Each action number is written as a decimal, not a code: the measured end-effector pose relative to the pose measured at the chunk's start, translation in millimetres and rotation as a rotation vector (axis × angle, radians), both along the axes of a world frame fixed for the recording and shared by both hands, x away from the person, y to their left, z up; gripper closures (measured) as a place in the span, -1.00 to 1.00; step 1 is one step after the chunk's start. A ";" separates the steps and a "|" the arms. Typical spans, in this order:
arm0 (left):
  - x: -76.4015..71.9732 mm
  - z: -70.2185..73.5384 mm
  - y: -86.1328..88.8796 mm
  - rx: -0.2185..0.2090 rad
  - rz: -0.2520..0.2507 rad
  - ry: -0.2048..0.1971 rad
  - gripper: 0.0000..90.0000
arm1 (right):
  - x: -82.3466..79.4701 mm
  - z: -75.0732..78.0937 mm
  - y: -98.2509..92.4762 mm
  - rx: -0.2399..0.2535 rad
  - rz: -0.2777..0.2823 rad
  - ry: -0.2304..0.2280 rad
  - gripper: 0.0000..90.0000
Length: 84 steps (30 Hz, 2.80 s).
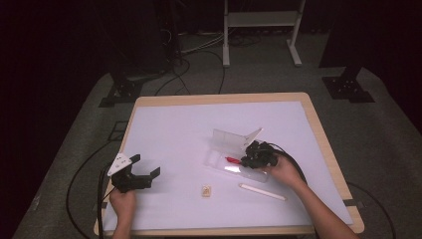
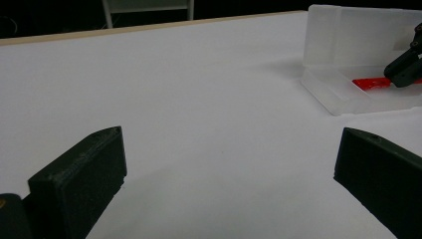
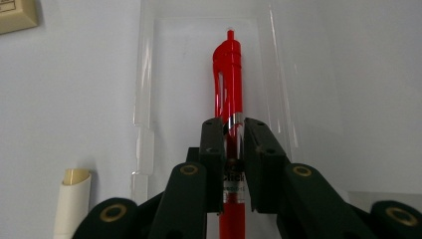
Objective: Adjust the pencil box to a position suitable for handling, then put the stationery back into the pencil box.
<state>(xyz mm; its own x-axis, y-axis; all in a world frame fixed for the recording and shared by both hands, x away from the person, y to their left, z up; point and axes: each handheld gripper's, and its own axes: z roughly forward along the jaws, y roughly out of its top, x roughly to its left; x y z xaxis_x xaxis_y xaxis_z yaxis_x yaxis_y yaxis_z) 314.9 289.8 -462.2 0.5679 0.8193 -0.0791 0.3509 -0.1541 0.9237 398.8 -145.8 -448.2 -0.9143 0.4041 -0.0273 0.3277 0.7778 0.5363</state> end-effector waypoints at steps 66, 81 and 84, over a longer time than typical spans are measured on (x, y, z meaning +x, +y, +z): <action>-0.2 -0.1 0.3 -0.001 -0.001 0.000 -1.00 | -44.4 38.3 -39.3 0.126 -0.044 -0.045 0.12; -0.3 -0.1 0.2 -0.001 -0.001 0.000 -1.00 | -60.0 40.7 -51.6 0.140 -0.053 -0.050 0.12; -0.1 0.0 0.6 -0.001 -0.002 0.001 -1.00 | -63.0 39.5 -52.7 0.142 -0.055 -0.049 0.12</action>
